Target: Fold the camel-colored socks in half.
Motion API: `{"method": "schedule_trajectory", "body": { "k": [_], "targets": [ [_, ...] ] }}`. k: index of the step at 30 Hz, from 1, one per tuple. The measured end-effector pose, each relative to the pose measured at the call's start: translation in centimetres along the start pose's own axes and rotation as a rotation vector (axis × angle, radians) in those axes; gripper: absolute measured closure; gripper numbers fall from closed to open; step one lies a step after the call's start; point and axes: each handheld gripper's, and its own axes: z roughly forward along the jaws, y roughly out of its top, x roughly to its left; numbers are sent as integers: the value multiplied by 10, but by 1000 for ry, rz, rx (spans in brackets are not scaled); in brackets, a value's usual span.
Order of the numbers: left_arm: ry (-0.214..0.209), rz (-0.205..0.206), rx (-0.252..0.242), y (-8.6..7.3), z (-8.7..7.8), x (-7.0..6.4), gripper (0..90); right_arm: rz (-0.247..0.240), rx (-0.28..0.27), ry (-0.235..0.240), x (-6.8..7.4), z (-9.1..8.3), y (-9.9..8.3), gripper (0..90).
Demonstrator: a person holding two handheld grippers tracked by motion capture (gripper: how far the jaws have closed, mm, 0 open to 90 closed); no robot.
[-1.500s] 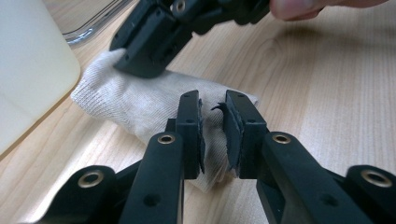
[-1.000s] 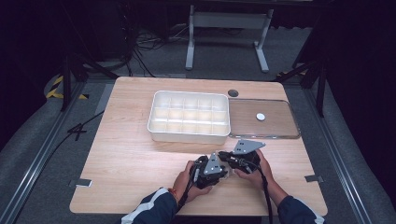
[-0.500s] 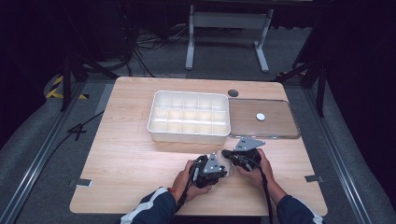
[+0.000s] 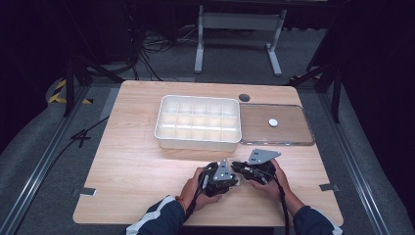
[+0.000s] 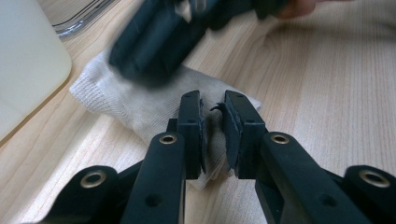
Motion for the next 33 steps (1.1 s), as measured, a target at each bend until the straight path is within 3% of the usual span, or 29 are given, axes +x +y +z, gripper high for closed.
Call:
{"method": "schedule_trajectory", "body": {
  "k": [2, 6, 10, 16, 19, 24, 26, 30, 33],
  "targets": [
    [-1, 6, -1, 0, 0, 1, 774, 45, -3, 9, -4, 1, -3, 832],
    [0, 3, -1, 0, 0, 0, 774, 59, 15, -17, -7, 0, -5, 837],
    [-1, 3, -1, 0, 0, 0, 774, 49, 53, -72, -8, -2, -3, 838],
    [-7, 8, 1, 0, 0, 1, 773, 102, 74, -119, -18, -5, -4, 838],
    [-7, 8, 1, 0, 0, 1, 773, 129, 108, -171, -22, -5, -6, 825],
    [-7, 9, 4, 0, 0, 2, 772, 138, 44, -166, -22, -14, -1, 771],
    [-7, 7, 2, 0, 0, 2, 772, 142, 1, -130, -20, -17, 2, 726],
    [-8, 4, 0, 0, 0, 1, 773, 149, -5, -62, -11, -11, 7, 573],
    [-8, 2, -5, 0, 0, 1, 772, 153, 12, -57, -8, -5, 7, 513]
  ]
}}
